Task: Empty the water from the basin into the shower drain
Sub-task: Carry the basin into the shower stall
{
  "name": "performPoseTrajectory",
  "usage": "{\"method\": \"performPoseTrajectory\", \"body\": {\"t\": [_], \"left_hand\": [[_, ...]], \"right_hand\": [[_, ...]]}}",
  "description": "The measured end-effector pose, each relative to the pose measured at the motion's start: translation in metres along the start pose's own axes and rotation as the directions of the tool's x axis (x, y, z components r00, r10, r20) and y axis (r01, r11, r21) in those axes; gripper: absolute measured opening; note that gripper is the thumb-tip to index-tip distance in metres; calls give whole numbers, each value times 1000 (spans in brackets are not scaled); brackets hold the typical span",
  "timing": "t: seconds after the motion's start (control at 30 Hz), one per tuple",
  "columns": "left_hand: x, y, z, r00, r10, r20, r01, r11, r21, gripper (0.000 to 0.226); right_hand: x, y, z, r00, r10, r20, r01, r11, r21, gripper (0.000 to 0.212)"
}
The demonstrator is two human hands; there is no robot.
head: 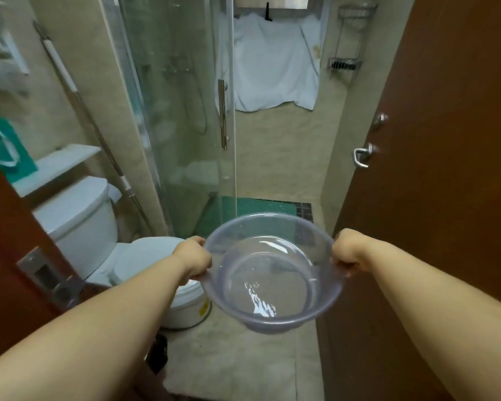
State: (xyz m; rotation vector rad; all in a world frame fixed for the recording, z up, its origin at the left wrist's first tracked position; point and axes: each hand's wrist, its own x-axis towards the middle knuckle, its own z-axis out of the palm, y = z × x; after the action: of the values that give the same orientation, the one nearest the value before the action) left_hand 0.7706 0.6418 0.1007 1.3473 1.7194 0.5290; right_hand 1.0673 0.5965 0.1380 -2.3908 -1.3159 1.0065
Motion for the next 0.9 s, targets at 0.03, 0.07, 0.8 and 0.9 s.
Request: {"method": "performPoseTrajectory", "body": {"t": [0.03,0.07,0.8,0.9], "left_hand": [[13,7,1,1000,4,-2,-4,1000,-7,36],[26,15,1,1000,3,-4,-3,1000,-17,35],[372,187,60,998,5,-55,-4,1000,20,57],[439,209,71,999,33,-41,-31,999,42,53]], "right_hand": [[12,-5,-3,1000,4,-1,-4,1000,10,26],[25,-9,-7,1000,6,-6,-6,1000,19,24],[414,-123,-112,1000,-4,7,4,994,113,17],[472,-138,-125,1000,25,-8,-24,996,86,14]]}}
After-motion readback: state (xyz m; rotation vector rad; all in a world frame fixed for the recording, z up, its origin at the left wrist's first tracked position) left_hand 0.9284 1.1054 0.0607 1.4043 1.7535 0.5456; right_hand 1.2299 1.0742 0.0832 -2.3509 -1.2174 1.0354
